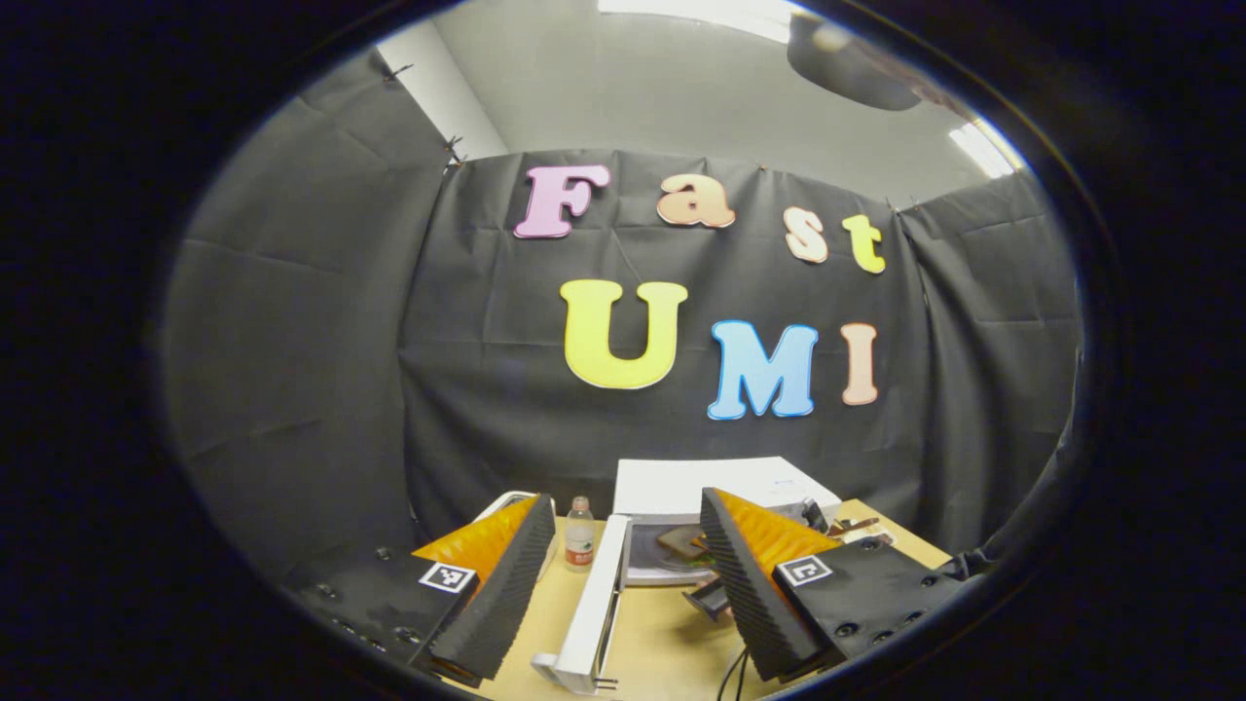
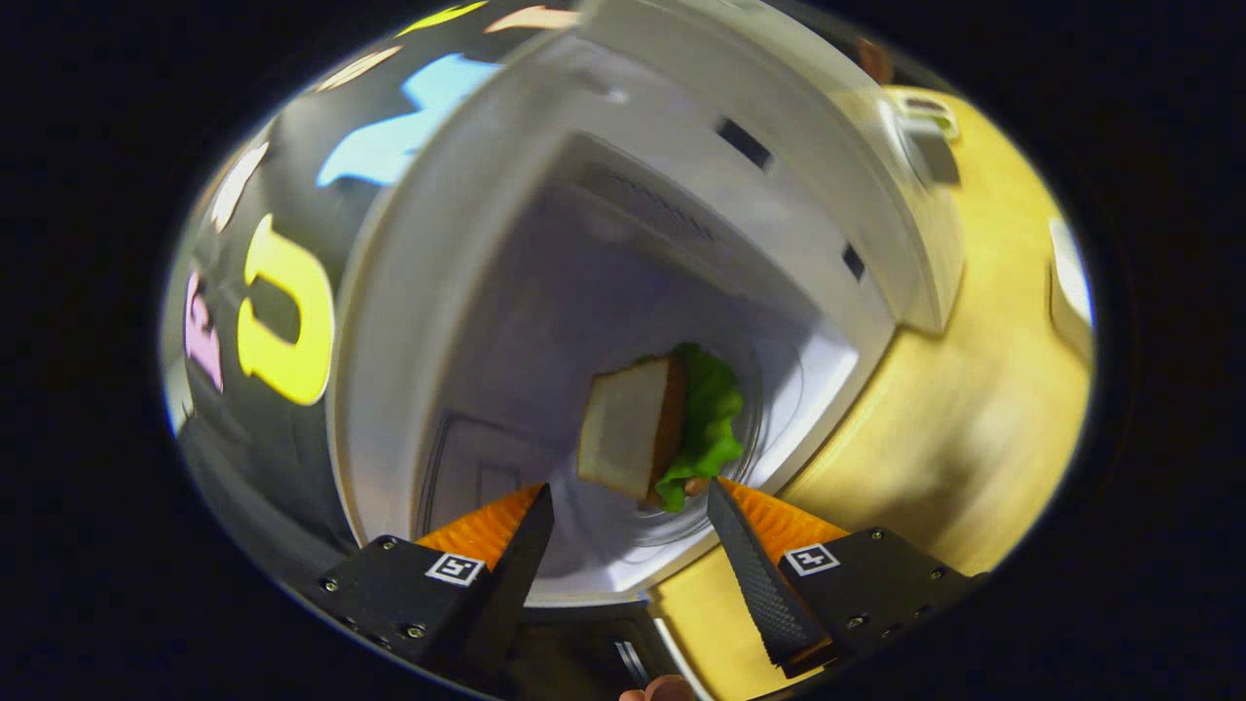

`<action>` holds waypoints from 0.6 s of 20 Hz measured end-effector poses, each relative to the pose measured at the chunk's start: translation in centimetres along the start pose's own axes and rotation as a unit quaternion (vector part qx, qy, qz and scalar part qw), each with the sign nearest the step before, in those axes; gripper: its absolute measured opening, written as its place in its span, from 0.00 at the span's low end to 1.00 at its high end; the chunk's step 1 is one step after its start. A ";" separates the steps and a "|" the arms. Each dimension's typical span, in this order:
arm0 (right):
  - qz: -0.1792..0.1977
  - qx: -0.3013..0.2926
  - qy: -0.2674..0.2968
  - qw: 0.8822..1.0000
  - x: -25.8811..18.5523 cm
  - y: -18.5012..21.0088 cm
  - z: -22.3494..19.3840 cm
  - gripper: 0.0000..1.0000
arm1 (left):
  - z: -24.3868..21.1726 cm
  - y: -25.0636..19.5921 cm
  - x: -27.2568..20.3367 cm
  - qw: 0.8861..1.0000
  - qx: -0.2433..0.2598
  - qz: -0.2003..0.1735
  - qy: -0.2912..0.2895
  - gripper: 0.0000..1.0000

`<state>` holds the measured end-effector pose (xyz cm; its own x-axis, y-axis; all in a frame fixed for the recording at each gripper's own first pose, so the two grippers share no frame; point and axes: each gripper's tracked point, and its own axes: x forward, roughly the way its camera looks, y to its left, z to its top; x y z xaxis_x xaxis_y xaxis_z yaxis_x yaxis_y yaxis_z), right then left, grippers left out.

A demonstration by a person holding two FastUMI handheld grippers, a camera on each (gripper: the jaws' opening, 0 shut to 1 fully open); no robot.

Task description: Open the microwave oven with the left hand, put the food in, and close the microwave oven.

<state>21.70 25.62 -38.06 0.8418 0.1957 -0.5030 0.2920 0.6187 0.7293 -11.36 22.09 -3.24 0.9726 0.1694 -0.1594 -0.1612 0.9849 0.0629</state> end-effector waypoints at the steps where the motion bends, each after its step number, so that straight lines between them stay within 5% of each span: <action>1: 0.005 -0.026 0.000 1.000 -1.4 0.1 0.2 0.96 | 0.0 -0.4 0.4 1.000 -0.003 -0.004 -0.002 0.99; 4: 0.004 -0.150 -0.008 0.989 -5.5 -0.7 2.1 0.96 | -0.4 -1.2 1.1 1.000 -0.004 -0.009 -0.010 0.99; 7: 0.018 -0.321 -0.044 0.946 -11.3 -0.1 5.2 0.96 | -1.6 -1.3 2.3 1.000 0.008 0.002 -0.005 0.98; 10: 0.039 -0.387 -0.094 0.916 -17.4 2.2 8.7 0.96 | -2.7 -2.9 3.9 1.000 0.006 -0.006 0.003 0.98; 12: 0.045 -0.393 -0.117 0.911 -22.0 3.2 11.3 0.96 | -2.5 -4.2 4.8 1.000 0.007 -0.014 -0.002 0.99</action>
<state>9.21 14.68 -19.40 0.9468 0.1618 -0.2783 -0.1206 0.9798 0.1594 -6.49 18.84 -6.77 0.9773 0.1412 -0.1577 -0.1311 0.9887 0.0725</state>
